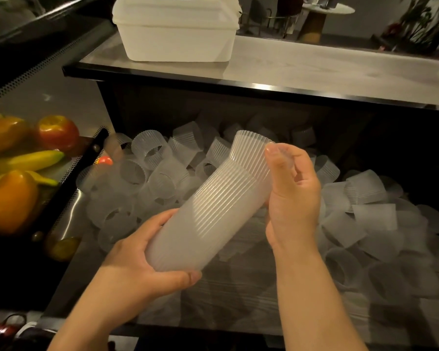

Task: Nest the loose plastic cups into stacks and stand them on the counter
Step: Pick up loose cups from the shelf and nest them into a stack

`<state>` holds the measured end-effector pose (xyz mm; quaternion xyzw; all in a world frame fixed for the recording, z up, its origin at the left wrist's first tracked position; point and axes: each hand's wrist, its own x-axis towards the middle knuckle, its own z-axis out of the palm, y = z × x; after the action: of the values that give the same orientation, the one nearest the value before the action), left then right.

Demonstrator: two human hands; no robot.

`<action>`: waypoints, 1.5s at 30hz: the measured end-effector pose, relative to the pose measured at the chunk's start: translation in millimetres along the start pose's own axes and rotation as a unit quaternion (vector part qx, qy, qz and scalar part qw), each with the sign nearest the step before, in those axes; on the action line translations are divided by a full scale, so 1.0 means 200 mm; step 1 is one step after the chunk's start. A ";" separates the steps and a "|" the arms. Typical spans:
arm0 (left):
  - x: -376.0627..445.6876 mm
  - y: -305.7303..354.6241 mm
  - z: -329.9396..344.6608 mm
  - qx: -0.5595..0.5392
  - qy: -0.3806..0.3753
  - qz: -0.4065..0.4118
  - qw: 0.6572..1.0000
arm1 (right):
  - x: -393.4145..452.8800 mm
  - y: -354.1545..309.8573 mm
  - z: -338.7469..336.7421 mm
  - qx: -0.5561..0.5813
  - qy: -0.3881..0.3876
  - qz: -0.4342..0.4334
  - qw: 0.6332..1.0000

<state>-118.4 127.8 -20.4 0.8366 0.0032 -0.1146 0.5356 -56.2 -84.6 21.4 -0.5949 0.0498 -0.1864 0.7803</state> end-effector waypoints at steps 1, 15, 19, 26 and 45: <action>0.00 0.00 0.00 -0.003 -0.002 -0.001 1.000 | 0.00 0.00 0.00 -0.006 0.000 -0.006 1.000; 0.02 -0.01 0.02 -0.042 -0.016 -0.001 0.999 | -0.01 -0.01 -0.04 -0.033 -0.015 -0.007 0.999; 0.02 -0.02 0.02 -0.053 -0.025 -0.001 0.998 | -0.01 -0.02 -0.05 -0.005 0.015 0.019 1.000; 0.02 0.00 0.04 -0.056 -0.037 0.006 0.998 | 0.00 -0.01 -0.08 0.018 0.073 0.032 0.997; 0.03 0.01 0.06 -0.064 -0.022 0.011 0.998 | -0.05 0.03 -0.08 -0.099 -0.054 0.025 0.993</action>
<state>-114.4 116.1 -24.4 0.7977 -0.0105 -0.1267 0.5895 -68.9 -94.7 10.4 -0.6768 0.0404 -0.1285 0.7237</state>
